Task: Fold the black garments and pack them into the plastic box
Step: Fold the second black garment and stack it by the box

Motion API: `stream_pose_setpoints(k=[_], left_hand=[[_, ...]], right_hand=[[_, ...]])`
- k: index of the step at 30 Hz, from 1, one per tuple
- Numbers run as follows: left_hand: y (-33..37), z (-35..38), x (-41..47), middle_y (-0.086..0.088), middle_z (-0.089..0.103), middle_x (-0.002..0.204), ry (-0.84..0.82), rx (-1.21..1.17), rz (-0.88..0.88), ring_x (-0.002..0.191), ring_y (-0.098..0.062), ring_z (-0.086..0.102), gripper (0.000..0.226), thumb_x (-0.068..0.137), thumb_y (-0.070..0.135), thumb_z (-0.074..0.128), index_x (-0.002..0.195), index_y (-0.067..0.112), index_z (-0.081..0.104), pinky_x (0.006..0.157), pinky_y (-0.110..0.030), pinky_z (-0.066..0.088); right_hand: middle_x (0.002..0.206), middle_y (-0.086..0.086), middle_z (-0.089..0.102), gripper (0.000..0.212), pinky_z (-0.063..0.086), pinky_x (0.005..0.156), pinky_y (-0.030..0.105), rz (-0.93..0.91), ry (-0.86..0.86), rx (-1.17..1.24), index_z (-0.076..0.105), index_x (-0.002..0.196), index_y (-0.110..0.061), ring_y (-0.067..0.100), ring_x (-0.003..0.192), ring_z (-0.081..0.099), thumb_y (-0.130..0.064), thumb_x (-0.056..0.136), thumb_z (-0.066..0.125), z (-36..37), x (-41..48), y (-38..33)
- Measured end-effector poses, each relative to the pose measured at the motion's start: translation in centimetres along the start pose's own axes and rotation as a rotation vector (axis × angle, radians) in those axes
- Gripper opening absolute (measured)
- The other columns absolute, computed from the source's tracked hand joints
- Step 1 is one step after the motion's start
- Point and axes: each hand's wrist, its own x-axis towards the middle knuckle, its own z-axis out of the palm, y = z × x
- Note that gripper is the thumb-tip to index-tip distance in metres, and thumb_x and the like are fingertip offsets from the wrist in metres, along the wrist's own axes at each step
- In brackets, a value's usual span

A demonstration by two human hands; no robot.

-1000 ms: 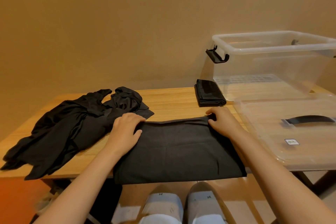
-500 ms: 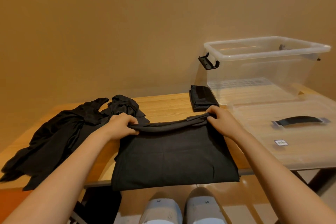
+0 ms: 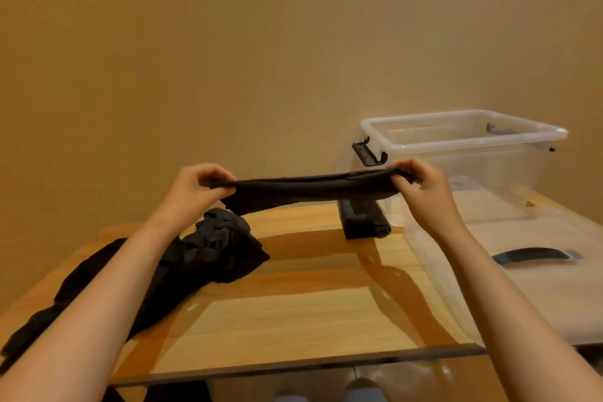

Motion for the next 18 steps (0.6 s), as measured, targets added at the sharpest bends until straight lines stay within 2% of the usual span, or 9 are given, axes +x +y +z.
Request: stream_pose_setpoints(k=[3,5,7,9,10,12,14,16,18], left_hand=[[-3.4,2.0,-5.2,0.012,0.069,0.090,-0.132,0.108,-0.043,0.087,0.003,0.061,0.023,0.083,0.006,0.073,0.082,0.029,0.071,0.080,-0.021,0.045],[-5.6,3.7,-9.5,0.021,0.068,0.093,-0.335,0.188,-0.127,0.094,0.009,0.059,0.020,0.081,0.018,0.077,0.083,0.037,0.072,0.088,-0.022,0.047],[-6.7,5.0,-12.6,0.028,0.066,0.096,-0.431,0.202,-0.165,0.099,0.021,0.052,0.016,0.080,0.029,0.078,0.090,0.040,0.071,0.090,-0.008,0.042],[-6.8,5.8,-13.5,0.030,0.061,0.107,-0.367,0.180,-0.128,0.101,0.031,0.042,0.021,0.084,0.033,0.073,0.102,0.041,0.067,0.083,0.003,0.033],[-6.5,6.2,-13.4,0.031,0.057,0.114,-0.322,0.179,-0.101,0.103,0.031,0.040,0.021,0.088,0.034,0.068,0.108,0.041,0.064,0.083,0.003,0.032],[-5.9,7.4,-12.7,0.030,0.049,0.128,-0.269,0.208,-0.054,0.114,0.021,0.039,0.028,0.095,0.038,0.056,0.123,0.041,0.056,0.093,-0.005,0.032],[-5.6,9.0,-11.6,0.024,0.038,0.142,-0.270,0.284,-0.043,0.133,0.005,0.032,0.042,0.099,0.042,0.046,0.141,0.036,0.043,0.110,-0.021,0.028],[-5.5,10.6,-10.5,0.013,0.025,0.157,-0.309,0.399,-0.035,0.146,-0.006,0.018,0.055,0.101,0.043,0.040,0.152,0.029,0.026,0.119,-0.032,0.019],[-6.0,11.9,-10.0,0.006,0.006,0.163,-0.402,0.520,-0.058,0.150,-0.011,0.003,0.061,0.103,0.046,0.034,0.156,0.027,0.010,0.121,-0.034,0.009]], right_hand=[[0.094,-0.014,0.063,0.025,0.044,0.080,0.018,0.064,-0.117,-0.083,0.064,0.091,-0.027,-0.005,0.092,0.056,-0.003,0.090,0.058,-0.7,-5.6,2.6],[0.092,-0.016,0.066,0.029,0.048,0.088,0.028,0.170,-0.328,-0.189,0.065,0.085,-0.033,-0.006,0.092,0.057,-0.005,0.087,0.062,-1.3,-9.7,4.2],[0.086,-0.023,0.066,0.023,0.046,0.095,0.034,0.212,-0.465,-0.366,0.066,0.078,-0.040,-0.006,0.089,0.057,-0.019,0.085,0.065,-1.6,-12.1,4.8],[0.082,-0.024,0.066,0.011,0.046,0.092,0.037,0.155,-0.376,-0.437,0.066,0.076,-0.039,-0.002,0.087,0.058,-0.033,0.085,0.064,-1.5,-12.1,4.4],[0.083,-0.023,0.065,0.007,0.045,0.091,0.038,0.115,-0.318,-0.454,0.066,0.080,-0.038,0.001,0.088,0.058,-0.036,0.086,0.062,-1.1,-11.8,3.9],[0.089,-0.020,0.062,0.005,0.044,0.092,0.036,0.040,-0.270,-0.484,0.064,0.089,-0.034,0.008,0.092,0.056,-0.037,0.089,0.060,0.6,-10.9,3.1],[0.099,-0.016,0.061,0.014,0.042,0.095,0.033,0.026,-0.330,-0.523,0.063,0.102,-0.031,0.009,0.100,0.054,-0.038,0.093,0.056,3.3,-10.3,2.6],[0.118,-0.010,0.061,0.029,0.038,0.103,0.033,0.006,-0.415,-0.589,0.060,0.120,-0.028,0.011,0.115,0.051,-0.041,0.096,0.051,6.2,-9.8,3.0],[0.146,-0.003,0.044,0.047,0.024,0.115,0.036,0.048,-0.557,-0.672,0.043,0.141,-0.026,0.016,0.138,0.033,-0.046,0.099,0.041,8.2,-9.7,4.1]])
